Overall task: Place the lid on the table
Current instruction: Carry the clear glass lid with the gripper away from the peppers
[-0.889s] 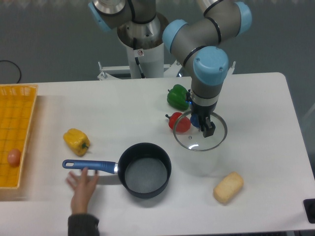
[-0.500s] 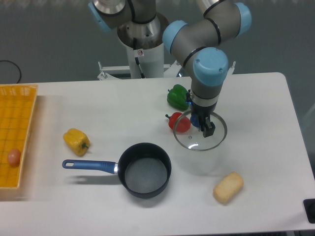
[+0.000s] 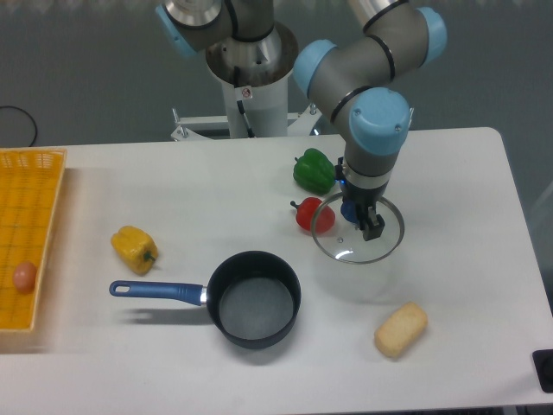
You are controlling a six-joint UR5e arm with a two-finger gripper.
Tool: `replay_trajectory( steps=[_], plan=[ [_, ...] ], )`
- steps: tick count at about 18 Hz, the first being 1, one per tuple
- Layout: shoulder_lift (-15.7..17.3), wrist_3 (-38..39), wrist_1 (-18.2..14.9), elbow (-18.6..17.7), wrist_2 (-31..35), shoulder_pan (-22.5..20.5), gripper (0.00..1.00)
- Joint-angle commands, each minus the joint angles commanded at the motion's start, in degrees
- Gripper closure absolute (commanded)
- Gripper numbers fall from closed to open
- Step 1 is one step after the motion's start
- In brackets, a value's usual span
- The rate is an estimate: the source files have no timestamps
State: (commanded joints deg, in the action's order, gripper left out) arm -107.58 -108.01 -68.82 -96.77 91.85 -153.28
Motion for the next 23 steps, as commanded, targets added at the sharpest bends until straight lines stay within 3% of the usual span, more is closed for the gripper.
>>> replay_trajectory(
  steps=[7, 23],
  plan=[
    [-1.7, -4.8, 0.0, 0.6, 1.0, -4.3, 0.34],
    [-6.1, -4.7, -2.5, 1.2, 7.0, -4.8, 0.35]
  ],
)
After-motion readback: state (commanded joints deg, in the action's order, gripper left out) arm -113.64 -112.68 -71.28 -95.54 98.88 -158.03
